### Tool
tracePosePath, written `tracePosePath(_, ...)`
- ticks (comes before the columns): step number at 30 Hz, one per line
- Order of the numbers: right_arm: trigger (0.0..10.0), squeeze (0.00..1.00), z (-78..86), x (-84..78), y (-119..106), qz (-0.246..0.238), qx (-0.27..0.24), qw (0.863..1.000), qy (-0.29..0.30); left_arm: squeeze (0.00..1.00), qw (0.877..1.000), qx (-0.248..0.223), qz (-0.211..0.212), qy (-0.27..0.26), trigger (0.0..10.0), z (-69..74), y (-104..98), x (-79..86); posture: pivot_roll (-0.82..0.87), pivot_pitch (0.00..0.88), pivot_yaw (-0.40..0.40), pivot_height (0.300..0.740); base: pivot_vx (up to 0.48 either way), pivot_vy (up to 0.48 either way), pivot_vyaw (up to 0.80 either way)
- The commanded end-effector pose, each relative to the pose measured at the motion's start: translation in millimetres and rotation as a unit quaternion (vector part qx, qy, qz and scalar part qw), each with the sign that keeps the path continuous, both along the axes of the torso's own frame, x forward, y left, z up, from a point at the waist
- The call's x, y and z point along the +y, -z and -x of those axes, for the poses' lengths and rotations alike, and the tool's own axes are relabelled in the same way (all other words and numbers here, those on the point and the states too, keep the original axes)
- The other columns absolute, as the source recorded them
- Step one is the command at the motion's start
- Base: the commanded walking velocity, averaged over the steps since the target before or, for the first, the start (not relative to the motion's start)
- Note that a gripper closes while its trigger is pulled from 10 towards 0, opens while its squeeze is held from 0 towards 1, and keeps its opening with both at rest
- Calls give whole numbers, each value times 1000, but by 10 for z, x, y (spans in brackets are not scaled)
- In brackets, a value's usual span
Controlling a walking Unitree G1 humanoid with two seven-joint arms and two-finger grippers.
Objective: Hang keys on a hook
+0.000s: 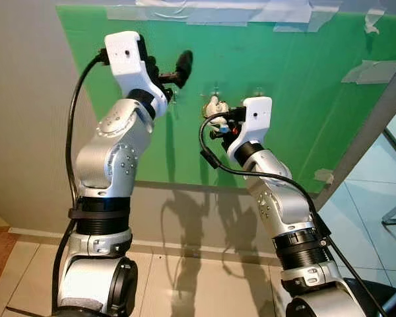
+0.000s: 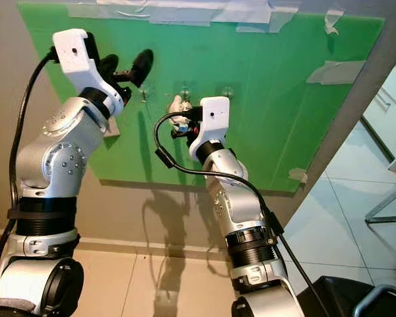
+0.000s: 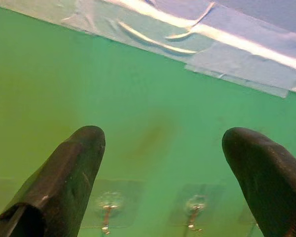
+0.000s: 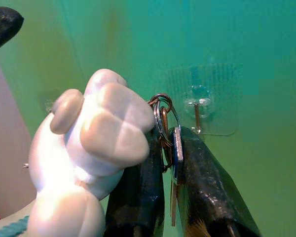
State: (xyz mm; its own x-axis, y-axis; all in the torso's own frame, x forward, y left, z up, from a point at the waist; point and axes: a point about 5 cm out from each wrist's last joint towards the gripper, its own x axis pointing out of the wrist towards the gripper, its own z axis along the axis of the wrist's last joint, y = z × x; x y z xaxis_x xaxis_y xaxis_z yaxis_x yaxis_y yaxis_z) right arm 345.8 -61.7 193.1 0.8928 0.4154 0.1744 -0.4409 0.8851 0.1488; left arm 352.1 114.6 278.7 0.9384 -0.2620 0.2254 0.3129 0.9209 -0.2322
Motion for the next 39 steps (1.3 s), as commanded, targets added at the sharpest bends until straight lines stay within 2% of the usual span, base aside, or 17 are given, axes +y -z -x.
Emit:
tracePosePath(1, 0, 0, 14, -12, -33, 3, -9, 1000, 0, 1000, 1000, 7, -9, -1, 10000, 24, 63, -3, -90, 0, 12, 740, 0, 0, 0)
tracePosePath(12, 0, 0, 5, -32, -52, 9, -11, 1000, -3, 1000, 998, 50, -48, 4, 10000, 179, 433, -34, -80, 0, -1, 740, 0, 0, 0)
tracePosePath(20, 0, 0, -24, -77, -36, 22, -7, 1000, -6, 1000, 993, 64, -99, -6, 10000, 234, 625, -5, -77, 0, -9, 740, 0, 0, 0)
tracePosePath(21, 0, 0, -21, -81, -28, 21, -6, 1000, -5, 1000, 990, 65, -126, -7, 10000, 259, 711, 2, -77, 0, -10, 740, 0, 0, 0)
tracePosePath(23, 0, 0, -19, -83, -26, 20, -5, 1000, -5, 1000, 988, 65, -140, -7, 10000, 271, 751, 1, -78, 0, -10, 740, 0, 0, 0)
tracePosePath(24, 0, 0, -16, -85, -24, 16, -3, 1000, -4, 1000, 987, 72, -142, 1, 10000, 298, 830, -29, -78, 0, -11, 740, 0, 0, 0)
tracePosePath(29, 0, 0, -7, -73, -41, 7, -2, 1000, -5, 1000, 985, 77, -151, 14, 10000, 325, 942, -94, -80, 0, -12, 740, 0, 0, 0)
tracePosePath(30, 0, 0, -6, -67, -56, 0, 0, 1000, -7, 0, 985, 79, -150, 13, 10000, 320, 966, -95, -81, 0, -13, 740, 0, 0, 0)
tracePosePath(39, 0, 0, 2, -58, -102, -20, 8, 1000, -15, 0, 983, 73, -166, 2, 10000, 300, 1048, -81, -85, 0, -15, 740, 0, 0, 0)
